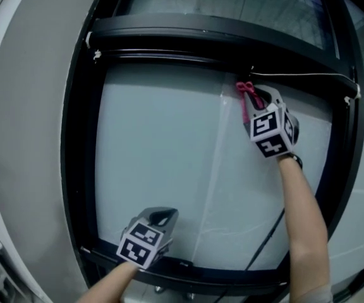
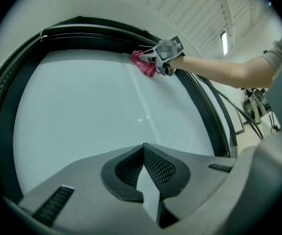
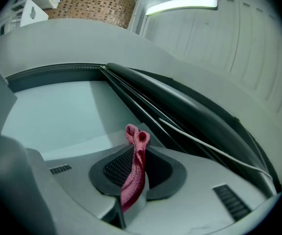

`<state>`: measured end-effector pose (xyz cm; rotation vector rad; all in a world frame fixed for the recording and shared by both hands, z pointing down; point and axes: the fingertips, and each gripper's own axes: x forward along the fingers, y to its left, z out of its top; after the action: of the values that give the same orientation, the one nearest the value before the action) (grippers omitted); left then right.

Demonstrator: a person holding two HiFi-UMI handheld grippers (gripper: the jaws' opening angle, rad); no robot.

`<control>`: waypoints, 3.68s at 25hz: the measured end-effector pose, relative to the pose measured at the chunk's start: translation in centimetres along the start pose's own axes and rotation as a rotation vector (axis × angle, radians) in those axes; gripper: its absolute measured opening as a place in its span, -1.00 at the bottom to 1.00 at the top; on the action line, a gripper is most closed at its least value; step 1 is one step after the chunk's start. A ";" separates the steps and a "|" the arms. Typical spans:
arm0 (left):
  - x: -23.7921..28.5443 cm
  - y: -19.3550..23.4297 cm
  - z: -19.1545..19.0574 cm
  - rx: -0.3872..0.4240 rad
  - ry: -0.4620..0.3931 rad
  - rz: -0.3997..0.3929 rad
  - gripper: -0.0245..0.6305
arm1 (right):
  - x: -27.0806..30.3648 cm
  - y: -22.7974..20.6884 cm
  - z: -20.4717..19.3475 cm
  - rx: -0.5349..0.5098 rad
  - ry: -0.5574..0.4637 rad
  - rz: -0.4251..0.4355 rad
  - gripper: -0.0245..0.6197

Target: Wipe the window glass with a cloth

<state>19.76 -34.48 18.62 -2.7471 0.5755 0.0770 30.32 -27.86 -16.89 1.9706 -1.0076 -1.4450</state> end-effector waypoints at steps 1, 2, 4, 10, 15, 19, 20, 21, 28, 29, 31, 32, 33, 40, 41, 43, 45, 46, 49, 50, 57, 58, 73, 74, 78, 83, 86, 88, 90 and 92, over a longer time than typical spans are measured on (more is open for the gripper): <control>0.0 0.0 -0.1 -0.003 0.004 0.002 -0.91 | -0.2 0.8 0.2 -0.015 -0.006 0.036 -0.76; -0.1 0.1 -0.1 -0.004 0.006 0.005 -0.91 | -0.4 1.6 0.5 -0.030 -0.011 0.071 -0.76; 0.0 0.2 -0.1 -0.002 0.008 0.011 -0.91 | -0.9 3.2 0.7 -0.059 -0.017 0.141 -0.76; -0.1 -0.5 -1.5 -0.018 0.029 0.015 -0.91 | -3.8 9.1 -0.9 -0.114 0.003 0.337 -0.76; -0.2 -0.9 -2.5 -0.024 0.049 0.003 -0.91 | -7.0 13.1 -3.3 -0.116 0.020 0.421 -0.76; -0.3 -1.3 -3.4 -0.044 0.058 -0.005 -0.91 | -9.9 16.6 -5.3 -0.109 0.040 0.473 -0.76; -0.3 -1.4 -3.7 -0.050 0.063 -0.007 -0.91 | -10.7 17.6 -5.8 -0.102 0.046 0.487 -0.76; -0.3 -1.5 -4.1 -0.057 0.068 -0.009 -0.91 | -11.4 18.5 -6.4 -0.091 0.052 0.500 -0.76; 0.3 -3.0 -6.7 -0.099 0.101 -0.039 -0.91 | -16.2 24.2 -9.4 -0.020 0.089 0.585 -0.76; 0.3 -3.2 -7.1 -0.103 0.107 -0.044 -0.91 | -16.9 25.1 -10.0 0.000 0.104 0.592 -0.76; 0.3 -3.6 -7.7 -0.112 0.118 -0.056 -0.91 | -18.3 26.8 -11.0 0.033 0.131 0.615 -0.76; 0.4 -3.8 -8.0 -0.117 0.122 -0.061 -0.91 | -19.0 27.6 -11.3 0.045 0.139 0.628 -0.76; 0.4 -4.0 -8.3 -0.123 0.126 -0.065 -0.91 | -19.6 28.4 -11.6 0.057 0.145 0.644 -0.76; 0.1 -5.2 -10.6 -0.160 0.164 -0.077 -0.91 | -24.7 34.3 -14.1 0.139 0.207 0.756 -0.76; 0.1 -5.3 -10.9 -0.161 0.171 -0.078 -0.91 | -25.3 35.1 -14.4 0.156 0.215 0.767 -0.76; 0.2 -5.8 -11.4 -0.166 0.181 -0.082 -0.91 | -26.3 36.3 -15.3 0.190 0.234 0.786 -0.76; 0.3 -6.4 -12.0 -0.174 0.194 -0.086 -0.91 | -27.2 37.6 -16.2 0.214 0.260 0.809 -0.76; 0.3 -6.7 -12.4 -0.178 0.201 -0.088 -0.91 | -27.7 38.2 -16.5 0.219 0.269 0.826 -0.76; 0.3 -7.4 -13.6 -0.190 0.221 -0.096 -0.91 | -29.5 40.4 -17.5 0.237 0.303 0.875 -0.76; 0.3 -7.6 -14.0 -0.193 0.229 -0.098 -0.91 | -30.1 41.0 -18.0 0.245 0.317 0.889 -0.76; 0.3 -9.0 -15.9 -0.212 0.267 -0.107 -0.91 | -33.1 44.5 -19.9 0.246 0.376 1.010 -0.76; 0.3 -9.1 -16.0 -0.216 0.269 -0.106 -0.91 | -33.6 44.9 -20.1 0.242 0.383 1.032 -0.76; 2.0 -13.4 -15.9 -0.254 0.257 -0.068 -0.91 | -38.6 42.6 -23.9 0.166 0.383 1.157 -0.76; 2.2 -13.8 -15.9 -0.252 0.255 -0.067 -0.91 | -38.4 42.5 -24.6 0.162 0.391 1.139 -0.76; 2.6 -15.1 -15.8 -0.243 0.261 -0.068 -0.91 | -36.6 41.7 -25.7 0.127 0.391 1.041 -0.76; 3.0 -15.1 -14.7 -0.225 0.247 -0.085 -0.91 | -34.6 39.5 -25.9 0.084 0.378 0.965 -0.76; 3.3 -14.3 -13.5 -0.216 0.221 -0.077 -0.91 | -33.4 38.0 -24.8 0.054 0.344 0.931 -0.76; 3.5 -14.2 -12.3 -0.205 0.200 -0.084 -0.91 | -32.3 36.3 -24.2 0.029 0.327 0.905 -0.76; 3.9 -14.1 -11.3 -0.190 0.179 -0.090 -0.91 | -30.9 34.5 -23.6 0.022 0.317 0.876 -0.76; 4.2 -13.8 -10.5 -0.184 0.162 -0.085 -0.91 | -29.6 33.1 -22.8 0.015 0.301 0.854 -0.76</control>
<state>28.90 -27.65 32.27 -2.9730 0.5155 -0.1203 37.96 -25.18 32.39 1.4004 -1.4540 -0.6487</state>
